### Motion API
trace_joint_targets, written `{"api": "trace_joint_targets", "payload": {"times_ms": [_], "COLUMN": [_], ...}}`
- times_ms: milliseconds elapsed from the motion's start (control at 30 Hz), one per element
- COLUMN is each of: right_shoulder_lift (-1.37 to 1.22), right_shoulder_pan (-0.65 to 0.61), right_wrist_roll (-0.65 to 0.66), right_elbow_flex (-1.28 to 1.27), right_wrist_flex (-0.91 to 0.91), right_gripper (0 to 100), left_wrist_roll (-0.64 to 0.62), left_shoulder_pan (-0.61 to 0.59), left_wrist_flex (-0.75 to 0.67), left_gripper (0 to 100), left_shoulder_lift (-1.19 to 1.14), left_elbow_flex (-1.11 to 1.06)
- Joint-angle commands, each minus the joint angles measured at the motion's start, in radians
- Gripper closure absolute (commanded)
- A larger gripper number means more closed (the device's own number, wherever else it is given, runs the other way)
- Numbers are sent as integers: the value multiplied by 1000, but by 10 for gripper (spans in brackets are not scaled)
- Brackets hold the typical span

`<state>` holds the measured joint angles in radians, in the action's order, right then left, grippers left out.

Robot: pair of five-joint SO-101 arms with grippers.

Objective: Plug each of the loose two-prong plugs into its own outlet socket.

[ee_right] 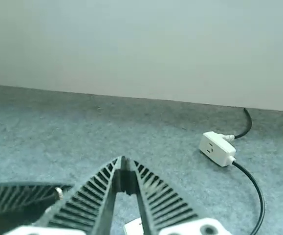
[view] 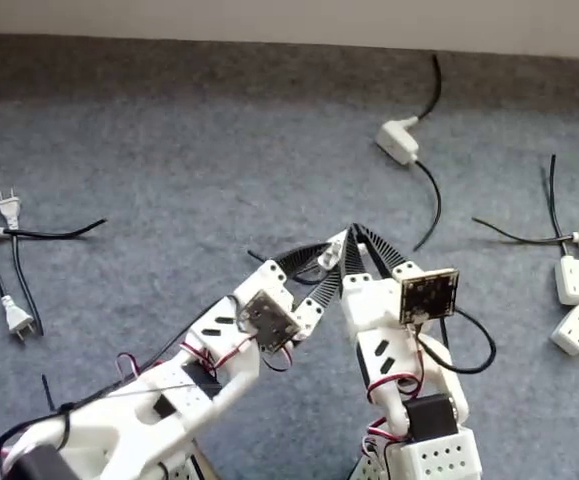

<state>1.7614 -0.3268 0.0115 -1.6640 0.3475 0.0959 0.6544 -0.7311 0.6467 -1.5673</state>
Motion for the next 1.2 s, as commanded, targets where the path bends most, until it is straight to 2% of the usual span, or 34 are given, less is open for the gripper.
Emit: {"api": "trace_joint_targets", "payload": {"times_ms": [0, 133, 267, 467, 700, 900, 1167], "right_shoulder_lift": [-64, -70, -70, -70, -70, -70, -77], "right_shoulder_pan": [12, 48, 54, -70, -203, -274, -127], "right_wrist_roll": [12, 38, 52, 52, 52, 60, 61], "right_elbow_flex": [-145, -82, 71, 306, 440, 268, -1], "right_wrist_flex": [-64, -62, 68, 255, 348, 275, 18], "right_gripper": [991, 991, 991, 991, 991, 991, 991], "left_wrist_roll": [-21, -20, -21, -21, -21, -23, -25], "left_shoulder_pan": [-4, -10, -10, -10, -10, -8, -1], "left_wrist_flex": [-11, 153, 298, 313, 313, 313, 316], "left_gripper": [980, 980, 980, 980, 980, 980, 980], "left_shoulder_lift": [157, 277, 298, 237, 156, 133, 252], "left_elbow_flex": [-33, -44, 12, 30, 71, 91, 59]}}
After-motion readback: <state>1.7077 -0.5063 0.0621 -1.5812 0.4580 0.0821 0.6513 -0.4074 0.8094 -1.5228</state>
